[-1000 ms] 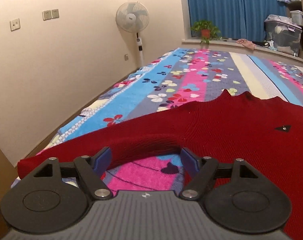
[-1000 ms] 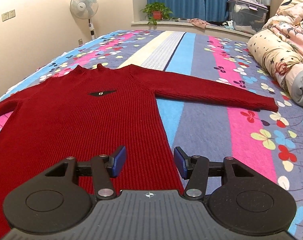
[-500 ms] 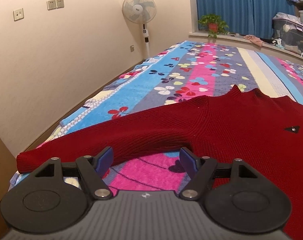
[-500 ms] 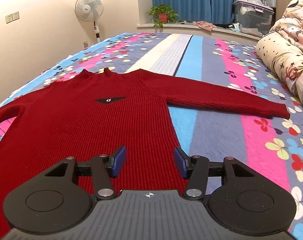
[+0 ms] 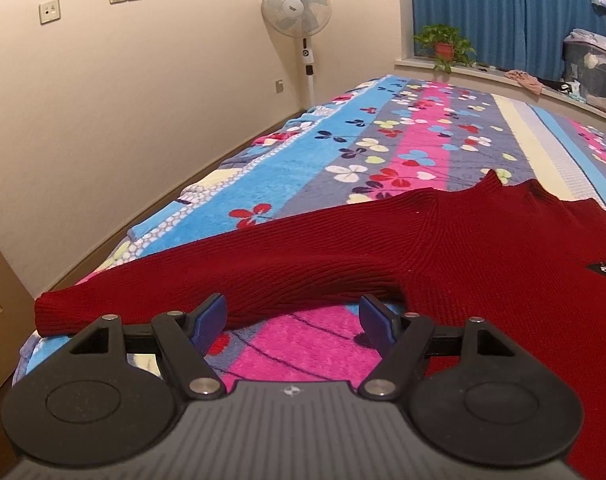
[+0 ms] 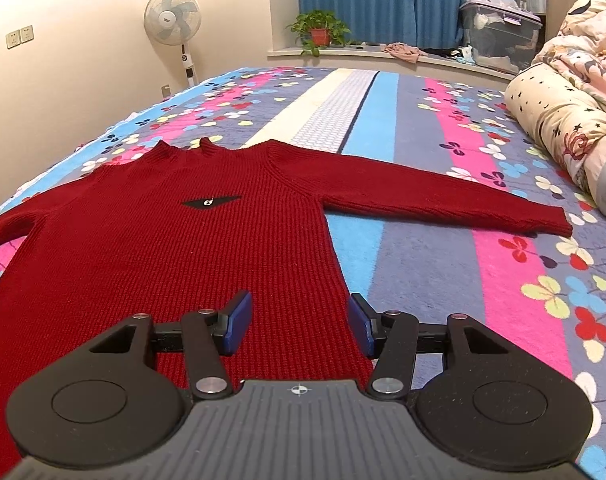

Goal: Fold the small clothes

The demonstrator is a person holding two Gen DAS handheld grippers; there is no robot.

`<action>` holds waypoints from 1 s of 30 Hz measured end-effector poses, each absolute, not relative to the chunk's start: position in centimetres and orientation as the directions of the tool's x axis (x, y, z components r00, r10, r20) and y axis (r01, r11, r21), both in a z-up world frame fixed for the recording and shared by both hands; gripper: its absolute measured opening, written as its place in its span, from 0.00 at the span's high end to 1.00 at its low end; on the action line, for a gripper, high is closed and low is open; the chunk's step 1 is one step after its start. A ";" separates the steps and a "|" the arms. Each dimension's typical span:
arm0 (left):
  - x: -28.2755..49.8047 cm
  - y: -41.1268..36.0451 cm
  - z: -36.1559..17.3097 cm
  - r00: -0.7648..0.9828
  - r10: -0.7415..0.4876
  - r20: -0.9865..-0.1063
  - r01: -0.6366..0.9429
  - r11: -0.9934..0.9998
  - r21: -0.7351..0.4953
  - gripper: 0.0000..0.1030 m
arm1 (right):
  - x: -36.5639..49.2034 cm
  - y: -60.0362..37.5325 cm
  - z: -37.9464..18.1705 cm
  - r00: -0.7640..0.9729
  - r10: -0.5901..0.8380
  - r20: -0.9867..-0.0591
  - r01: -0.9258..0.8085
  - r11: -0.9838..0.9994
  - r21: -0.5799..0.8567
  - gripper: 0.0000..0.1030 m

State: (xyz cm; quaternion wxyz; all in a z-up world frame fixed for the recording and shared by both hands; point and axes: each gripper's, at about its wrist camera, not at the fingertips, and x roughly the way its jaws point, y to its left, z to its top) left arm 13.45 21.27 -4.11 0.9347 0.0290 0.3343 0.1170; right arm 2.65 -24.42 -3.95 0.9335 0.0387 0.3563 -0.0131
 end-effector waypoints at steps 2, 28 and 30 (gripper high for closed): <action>13.7 21.7 -4.3 0.742 0.246 -0.624 -0.211 0.969 0.131 0.24 | 2.7 -24.3 -4.0 0.744 0.001 -0.668 0.050 0.997 0.057 0.47; 16.6 31.1 -6.7 0.628 0.303 -0.717 -0.495 0.866 -0.067 0.23 | 5.0 -21.9 -5.1 0.715 0.015 -0.699 -0.010 1.000 0.011 0.47; 16.6 31.6 -6.8 0.628 0.303 -0.716 -0.505 0.860 -0.078 0.23 | 5.3 -21.6 -5.3 0.711 0.016 -0.703 -0.017 1.000 0.005 0.47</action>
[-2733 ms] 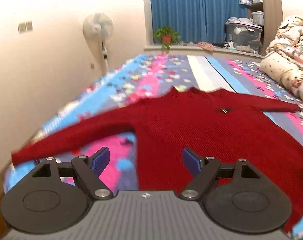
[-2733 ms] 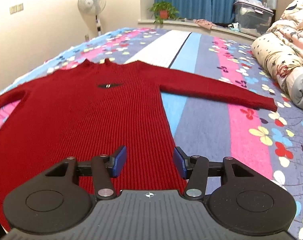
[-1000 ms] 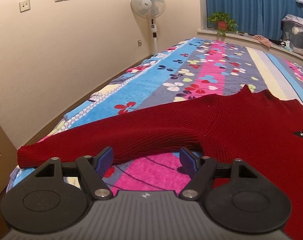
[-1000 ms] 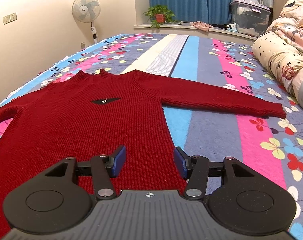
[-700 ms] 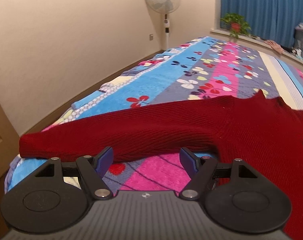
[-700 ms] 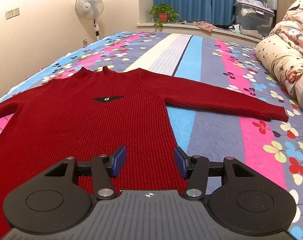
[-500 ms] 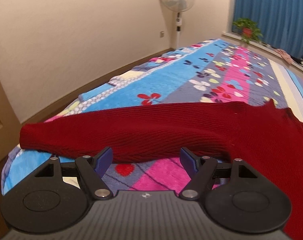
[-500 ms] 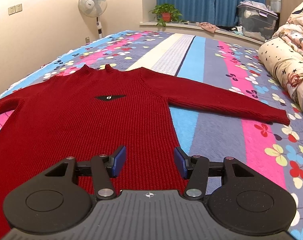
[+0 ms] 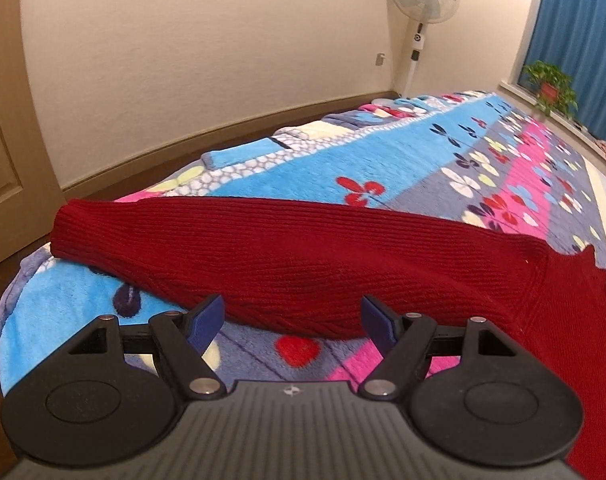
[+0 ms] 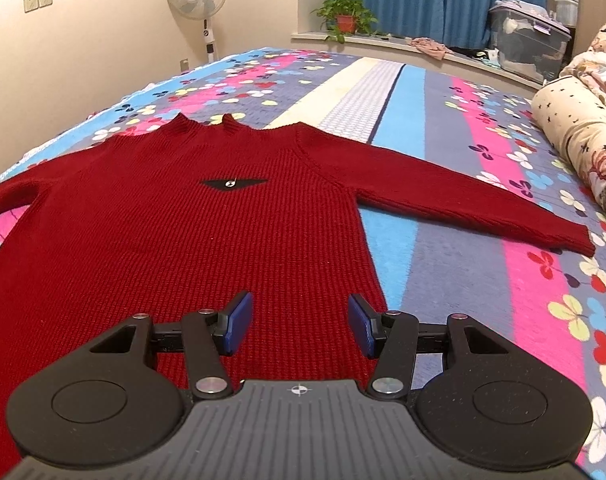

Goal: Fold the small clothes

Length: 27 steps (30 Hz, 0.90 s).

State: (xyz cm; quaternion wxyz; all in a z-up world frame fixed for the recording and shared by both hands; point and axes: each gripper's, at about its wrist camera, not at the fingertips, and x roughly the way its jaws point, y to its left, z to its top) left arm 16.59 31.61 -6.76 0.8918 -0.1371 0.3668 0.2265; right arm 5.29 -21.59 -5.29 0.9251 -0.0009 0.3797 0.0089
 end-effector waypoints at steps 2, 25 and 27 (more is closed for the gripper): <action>16.5 32.5 -6.8 0.641 0.284 -0.713 -0.519 0.845 -0.129 0.22 | 5.6 -21.4 -5.4 0.709 0.017 -0.705 -0.019 1.000 0.005 0.47; 16.9 37.4 -9.7 0.581 0.262 -0.771 -0.619 0.758 -0.208 0.21 | 6.3 -20.4 -5.9 0.674 0.025 -0.738 -0.044 0.999 -0.007 0.47; 17.1 37.5 -9.8 0.578 0.266 -0.772 -0.621 0.756 -0.205 0.21 | 6.4 -20.4 -6.0 0.671 0.022 -0.741 -0.042 0.999 -0.009 0.47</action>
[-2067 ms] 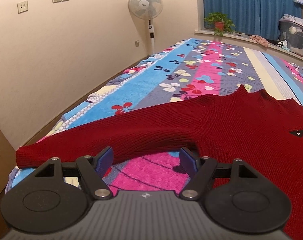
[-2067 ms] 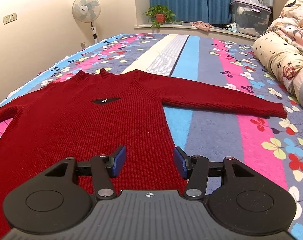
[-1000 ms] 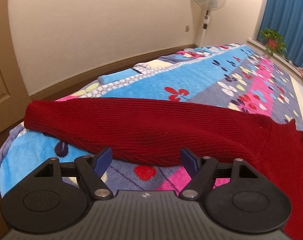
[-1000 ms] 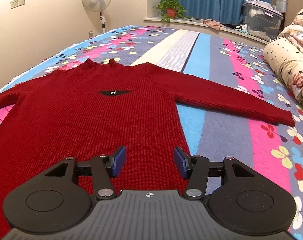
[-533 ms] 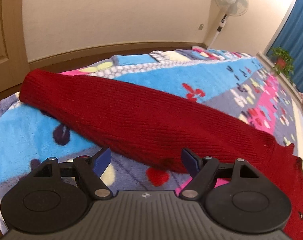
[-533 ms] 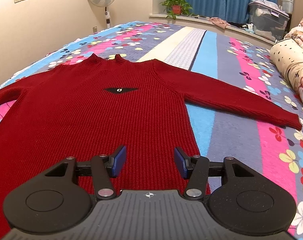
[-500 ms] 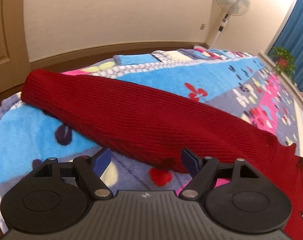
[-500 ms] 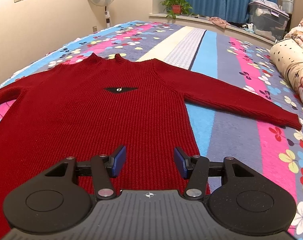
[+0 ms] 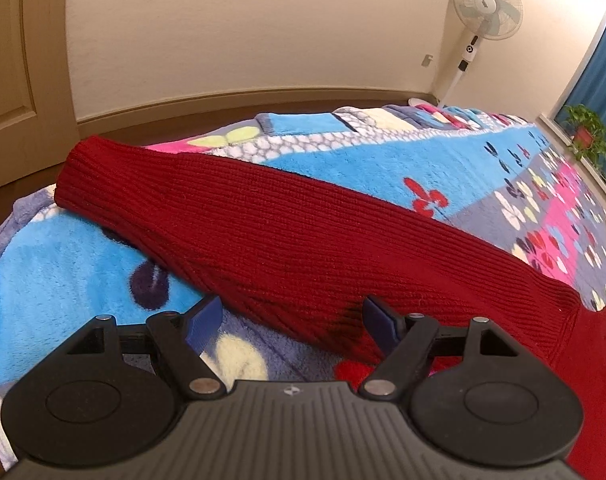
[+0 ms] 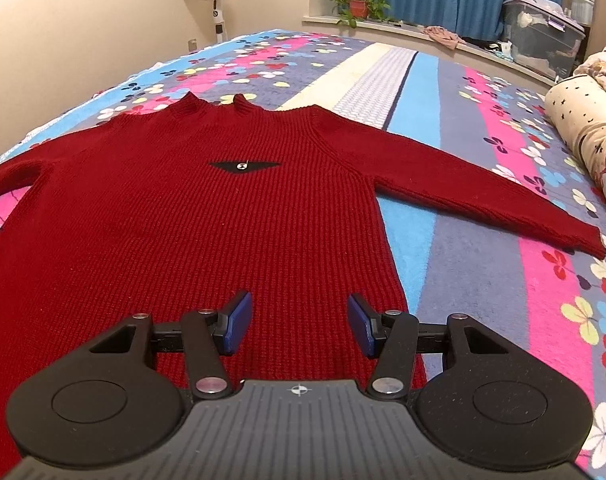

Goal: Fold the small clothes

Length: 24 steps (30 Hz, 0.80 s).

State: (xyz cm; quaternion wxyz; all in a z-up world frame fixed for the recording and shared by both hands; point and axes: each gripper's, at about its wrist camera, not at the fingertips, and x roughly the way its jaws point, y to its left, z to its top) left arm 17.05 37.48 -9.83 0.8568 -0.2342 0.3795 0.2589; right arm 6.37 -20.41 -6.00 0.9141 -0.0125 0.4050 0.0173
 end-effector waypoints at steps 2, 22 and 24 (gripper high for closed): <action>17.2 37.4 -9.9 0.578 0.271 -0.770 -0.619 0.760 -0.197 0.20 | 6.4 -20.4 -6.2 0.668 0.020 -0.744 -0.043 0.999 -0.012 0.47; 17.5 36.9 -8.3 0.538 0.483 -0.691 -0.723 0.686 -0.084 0.82 | 6.7 -20.0 -6.8 0.657 0.013 -0.754 -0.063 0.997 -0.037 0.47; 17.7 35.4 -6.7 0.556 0.525 -0.645 -0.714 0.698 -0.047 0.85 | 6.8 -19.8 -6.9 0.655 0.013 -0.756 -0.068 0.997 -0.042 0.47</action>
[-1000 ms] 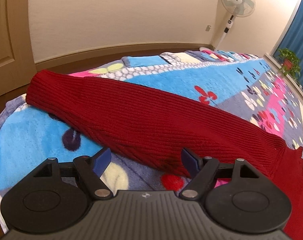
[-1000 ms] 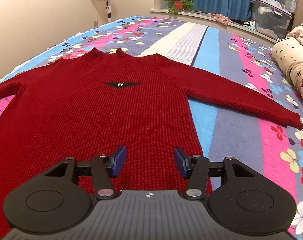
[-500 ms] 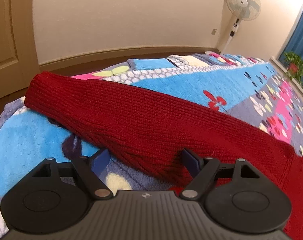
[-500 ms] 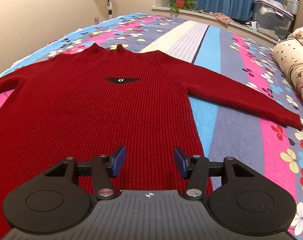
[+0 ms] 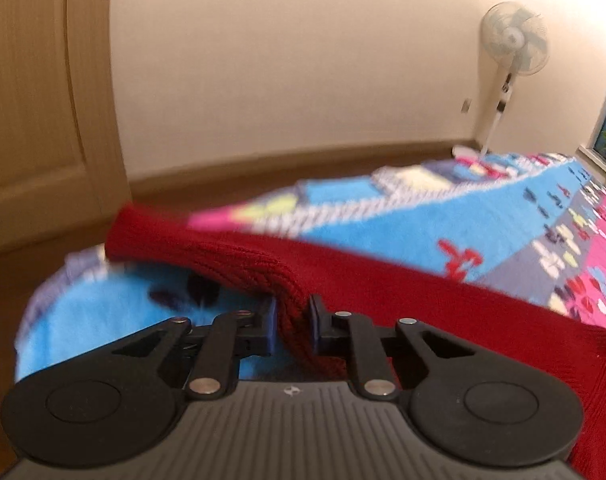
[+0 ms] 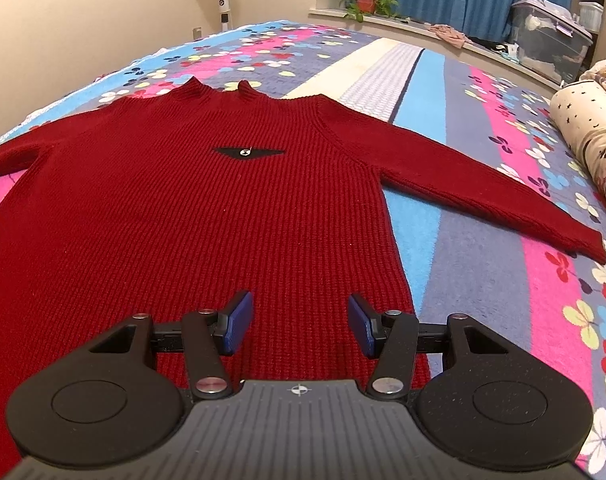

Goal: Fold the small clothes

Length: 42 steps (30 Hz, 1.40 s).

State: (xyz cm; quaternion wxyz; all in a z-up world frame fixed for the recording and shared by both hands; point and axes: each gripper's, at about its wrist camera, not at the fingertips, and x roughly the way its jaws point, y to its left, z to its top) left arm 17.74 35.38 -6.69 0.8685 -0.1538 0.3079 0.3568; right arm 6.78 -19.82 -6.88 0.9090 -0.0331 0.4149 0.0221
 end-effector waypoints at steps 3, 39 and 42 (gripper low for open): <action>18.2 31.3 -3.6 0.659 0.530 -0.534 -0.637 0.771 -0.019 0.86 | 6.9 -19.6 -7.0 0.653 0.016 -0.757 -0.075 0.996 -0.044 0.47; 25.0 20.1 -4.2 0.688 -0.092 -0.720 -0.132 0.960 -0.248 0.52 | 13.6 -20.1 -8.1 0.688 0.254 -0.679 0.084 0.903 0.422 0.76; 25.2 20.3 -3.8 0.688 -0.085 -0.720 -0.141 0.959 -0.247 0.52 | 17.9 -19.0 -8.7 0.690 0.288 -0.664 0.151 0.840 0.521 0.67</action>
